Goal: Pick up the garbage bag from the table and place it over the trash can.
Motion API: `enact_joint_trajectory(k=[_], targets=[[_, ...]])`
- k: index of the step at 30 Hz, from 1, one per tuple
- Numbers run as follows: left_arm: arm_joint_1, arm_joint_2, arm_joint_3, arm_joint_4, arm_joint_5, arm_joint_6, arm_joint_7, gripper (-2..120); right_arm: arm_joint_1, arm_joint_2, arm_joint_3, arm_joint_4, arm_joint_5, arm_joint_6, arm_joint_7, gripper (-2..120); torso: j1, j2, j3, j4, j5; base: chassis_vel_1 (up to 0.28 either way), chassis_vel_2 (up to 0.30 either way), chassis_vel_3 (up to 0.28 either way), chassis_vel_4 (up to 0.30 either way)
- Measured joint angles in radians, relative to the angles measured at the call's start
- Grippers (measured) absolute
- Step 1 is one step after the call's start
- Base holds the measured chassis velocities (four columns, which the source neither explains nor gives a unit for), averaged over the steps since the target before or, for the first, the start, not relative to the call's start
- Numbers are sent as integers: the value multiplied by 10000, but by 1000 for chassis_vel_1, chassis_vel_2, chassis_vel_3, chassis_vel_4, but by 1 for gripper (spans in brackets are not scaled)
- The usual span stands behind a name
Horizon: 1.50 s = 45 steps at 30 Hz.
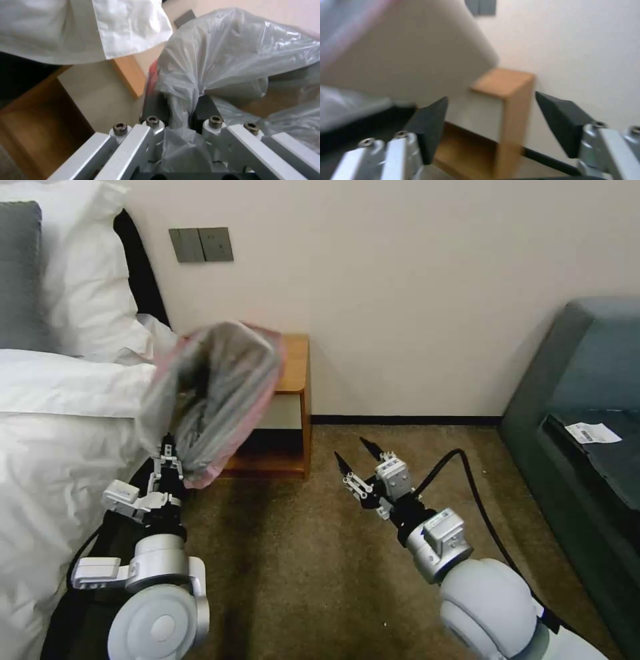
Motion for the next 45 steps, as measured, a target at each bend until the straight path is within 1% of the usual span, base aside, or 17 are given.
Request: enact_joint_trajectory(k=[2,3,4,7,8,12,13,15,16,17,19,21,26,37,41,44,45], targets=[[102,60,81,5,73,0,23,9,259,78,148,97,1463,203,-65,84,0,0,0,1,0,0,0,0,0],[102,60,81,5,73,0,23,9,259,78,148,97,1463,203,-65,84,0,0,0,1,0,0,0,0,0],[161,119,130,18,141,0,31,9,441,140,260,151,2385,304,-71,89,0,0,0,1,0,0,0,0,0],[302,261,245,9,256,0,95,9,867,229,509,178,4050,519,-58,99,0,0,0,0,-1,0,0,0,0],[302,261,245,9,256,0,95,9,867,229,509,178,4050,519,-58,99,0,0,0,0,-1,0,0,0,0],[493,418,521,-114,471,-3,220,9,1450,384,891,88,6657,650,293,100,0,-1,0,1,0,0,0,0,0],[493,418,521,-114,471,-3,220,9,1450,384,891,88,6657,650,293,100,0,-1,0,1,0,0,0,0,0],[528,425,638,-159,546,-8,248,9,1589,547,1034,1,7670,715,597,97,0,-1,0,1,0,0,0,0,0],[532,425,657,-167,559,-9,251,9,1591,598,1054,-38,7901,744,636,95,0,0,0,0,0,0,0,0,0],[532,425,657,-167,559,-9,251,9,1591,598,1054,-38,7901,744,636,95,0,0,0,0,0,0,0,0,0],[542,436,670,-203,572,-9,257,9,1549,733,1079,-163,8206,816,578,88,0,0,0,0,-1,0,0,0,0],[564,463,681,-261,574,-10,288,9,1586,873,1155,-305,8465,873,539,84,0,0,0,0,1,0,0,0,0],[633,471,753,-381,626,-11,332,9,1890,1307,1266,-728,8894,898,579,88,0,0,0,0,0,0,0,0,0],[702,455,823,-441,714,-13,364,9,2267,2229,782,-1390,8526,890,447,89,0,0,0,1,-1,0,0,0,0],[719,455,867,-442,740,-28,380,9,2347,2459,732,-1550,8385,880,405,84,0,0,0,0,-1,0,0,0,0],[735,459,908,-441,765,-42,385,9,2379,2694,671,-1676,8231,875,366,73,0,0,0,1,-1,0,0,0,0],[735,459,908,-441,765,-42,385,9,2379,2694,671,-1676,8231,875,366,73,0,0,0,1,-1,0,0,0,0]])
